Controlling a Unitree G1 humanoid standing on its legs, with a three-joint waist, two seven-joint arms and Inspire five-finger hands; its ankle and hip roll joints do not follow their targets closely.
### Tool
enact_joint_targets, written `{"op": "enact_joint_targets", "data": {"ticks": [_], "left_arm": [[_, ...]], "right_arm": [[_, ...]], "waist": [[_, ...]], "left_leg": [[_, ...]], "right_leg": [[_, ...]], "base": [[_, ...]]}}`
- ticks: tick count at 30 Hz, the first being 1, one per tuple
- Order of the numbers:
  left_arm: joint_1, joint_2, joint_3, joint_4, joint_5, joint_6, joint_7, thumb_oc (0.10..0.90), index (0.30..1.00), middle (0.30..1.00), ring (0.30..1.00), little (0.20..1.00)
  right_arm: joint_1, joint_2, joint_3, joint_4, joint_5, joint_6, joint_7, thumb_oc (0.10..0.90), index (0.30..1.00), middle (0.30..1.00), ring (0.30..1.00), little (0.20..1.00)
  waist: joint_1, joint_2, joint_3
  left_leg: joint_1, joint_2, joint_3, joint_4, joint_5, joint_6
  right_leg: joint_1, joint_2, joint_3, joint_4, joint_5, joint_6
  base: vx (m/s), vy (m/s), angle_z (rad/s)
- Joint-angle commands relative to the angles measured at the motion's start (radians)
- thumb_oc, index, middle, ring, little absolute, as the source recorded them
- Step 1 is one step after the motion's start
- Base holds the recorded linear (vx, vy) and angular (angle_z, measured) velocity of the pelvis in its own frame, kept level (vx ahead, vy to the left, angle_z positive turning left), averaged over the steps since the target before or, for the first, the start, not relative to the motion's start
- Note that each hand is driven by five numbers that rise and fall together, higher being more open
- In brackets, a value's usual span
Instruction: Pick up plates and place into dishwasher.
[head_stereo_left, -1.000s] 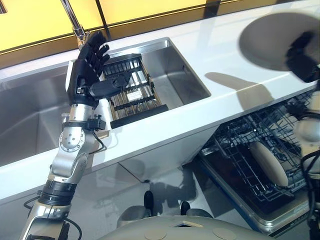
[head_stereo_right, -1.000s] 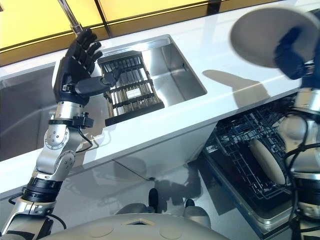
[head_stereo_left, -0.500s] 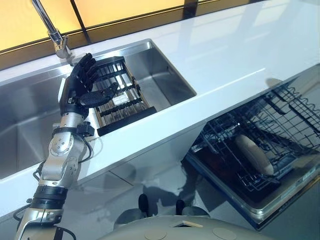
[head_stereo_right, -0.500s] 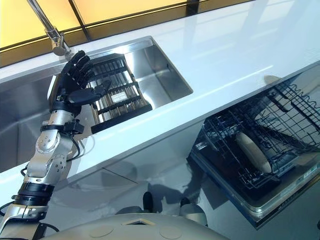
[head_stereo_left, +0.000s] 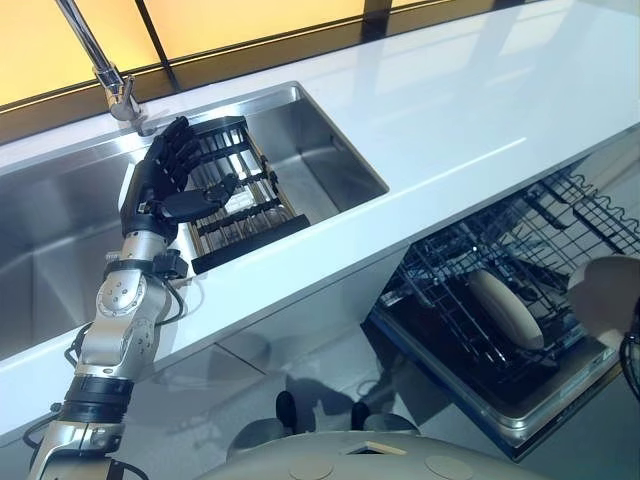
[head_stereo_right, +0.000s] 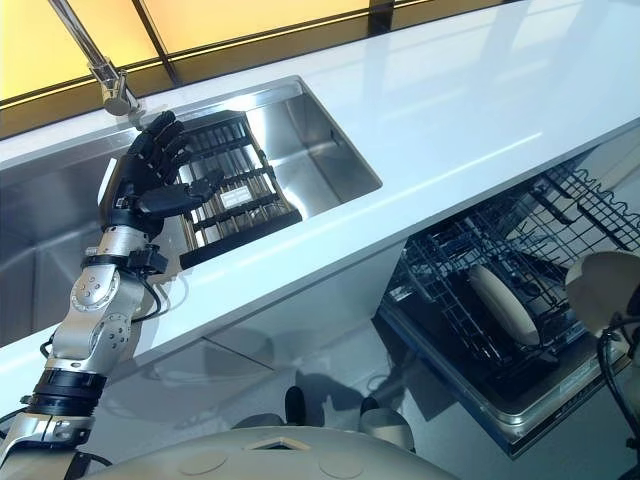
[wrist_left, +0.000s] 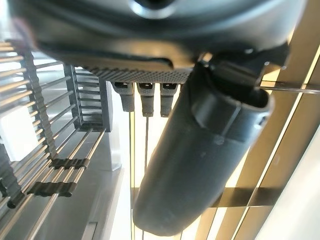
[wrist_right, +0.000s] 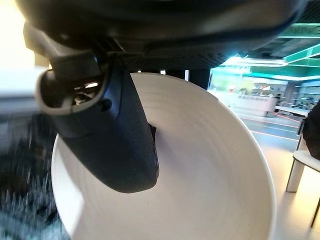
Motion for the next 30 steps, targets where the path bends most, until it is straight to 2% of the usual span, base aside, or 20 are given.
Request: {"op": "enact_joint_targets", "data": {"ticks": [1, 2, 3, 8, 10, 15, 24, 30], "left_arm": [[-0.09, 0.073, 0.0, -0.033, 0.017, -0.065, -0.008, 0.8, 0.9, 0.9, 0.9, 0.9], [-0.09, 0.074, 0.001, -0.033, 0.017, -0.065, -0.008, 0.8, 0.9, 0.9, 0.9, 0.9], [-0.097, 0.084, -0.004, -0.034, 0.011, -0.067, -0.014, 0.8, 0.9, 0.9, 0.9, 0.9], [-0.111, 0.104, -0.007, -0.045, 0.007, -0.059, -0.029, 0.8, 0.9, 0.9, 0.9, 0.9], [-0.117, 0.111, -0.013, -0.04, 0.004, -0.059, -0.038, 0.8, 0.9, 0.9, 0.9, 0.9], [-0.141, 0.134, -0.026, -0.044, 0.0, -0.042, -0.047, 0.8, 0.9, 0.9, 0.9, 0.9], [-0.159, 0.166, -0.021, -0.037, -0.027, -0.066, -0.053, 0.8, 0.9, 0.9, 0.9, 0.9], [-0.165, 0.167, -0.016, -0.043, -0.033, -0.065, -0.066, 0.8, 0.9, 0.9, 0.9, 0.9]], "right_arm": [[-0.228, -0.122, 0.043, 0.067, -0.129, 0.125, 0.032, 0.1, 0.3, 0.3, 0.3, 0.2], [-0.239, -0.123, 0.053, 0.071, -0.13, 0.13, 0.034, 0.1, 0.3, 0.3, 0.3, 0.2], [-0.287, -0.127, 0.101, 0.091, -0.145, 0.177, 0.079, 0.1, 0.3, 0.3, 0.3, 0.2], [-0.385, -0.119, 0.196, 0.193, -0.144, 0.295, 0.142, 0.1, 0.3, 0.3, 0.3, 0.2], [-0.416, -0.12, 0.22, 0.242, -0.136, 0.321, 0.151, 0.1, 0.3, 0.3, 0.3, 0.2], [-0.509, -0.119, 0.274, 0.366, -0.143, 0.352, 0.147, 0.1, 0.3, 0.3, 0.3, 0.2], [-0.534, -0.07, 0.311, 0.392, -0.123, 0.386, 0.164, 0.1, 0.3, 0.3, 0.3, 0.2], [-0.529, -0.014, 0.334, 0.424, -0.065, 0.348, 0.111, 0.1, 0.3, 0.3, 0.3, 0.2]], "waist": [[0.066, -0.013, -0.028], [0.066, -0.013, -0.026], [0.077, -0.011, -0.014], [0.104, -0.004, 0.017], [0.115, -0.001, 0.026], [0.142, 0.008, 0.043], [0.16, 0.022, 0.092], [0.165, 0.026, 0.118]], "left_leg": [[0.027, -0.019, -0.009, 0.013, -0.098, -0.007], [0.027, -0.019, -0.009, 0.013, -0.098, -0.007], [0.021, -0.017, -0.014, 0.018, -0.094, -0.008], [0.001, -0.013, -0.028, 0.034, -0.086, -0.013], [-0.007, -0.012, -0.033, 0.042, -0.083, -0.015], [-0.034, -0.009, -0.046, 0.069, -0.078, -0.024], [-0.116, -0.004, -0.058, 0.127, -0.065, -0.039], [-0.141, -0.005, -0.061, 0.145, -0.061, -0.041]], "right_leg": [[-0.095, 0.034, -0.04, 0.107, 0.005, 0.033], [-0.095, 0.034, -0.041, 0.11, 0.004, 0.033], [-0.098, 0.035, -0.047, 0.123, -0.003, 0.03], [-0.1, 0.038, -0.066, 0.14, -0.015, 0.022], [-0.098, 0.039, -0.074, 0.141, -0.016, 0.019], [-0.091, 0.04, -0.093, 0.135, -0.017, 0.012], [-0.118, 0.038, -0.104, 0.151, -0.028, -0.002], [-0.131, 0.041, -0.108, 0.151, -0.023, -0.008]], "base": [[0.01, -0.111, 0.08], [0.0, -0.138, 0.13], [-0.01, -0.094, 0.13], [0.01, -0.129, 0.09], [0.03, -0.112, 0.15], [0.04, -0.094, 0.09], [-0.04, -0.05, 0.07], [-0.03, -0.028, 0.03]]}}
